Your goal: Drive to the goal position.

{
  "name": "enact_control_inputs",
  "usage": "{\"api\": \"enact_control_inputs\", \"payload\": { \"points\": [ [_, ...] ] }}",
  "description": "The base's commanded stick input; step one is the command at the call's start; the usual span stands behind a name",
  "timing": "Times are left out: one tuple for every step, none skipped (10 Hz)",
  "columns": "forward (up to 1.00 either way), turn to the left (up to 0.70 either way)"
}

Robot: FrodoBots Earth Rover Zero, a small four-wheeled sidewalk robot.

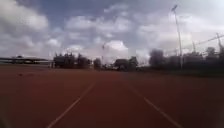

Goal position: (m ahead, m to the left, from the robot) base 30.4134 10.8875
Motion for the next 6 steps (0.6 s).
{"api": "enact_control_inputs", "payload": {
  "points": [
    [0.7,0.0],
    [0.7,0.0],
    [0.7,0.0],
    [0.7,0.0],
    [0.7,0.0],
    [0.7,0.0]
  ]
}}
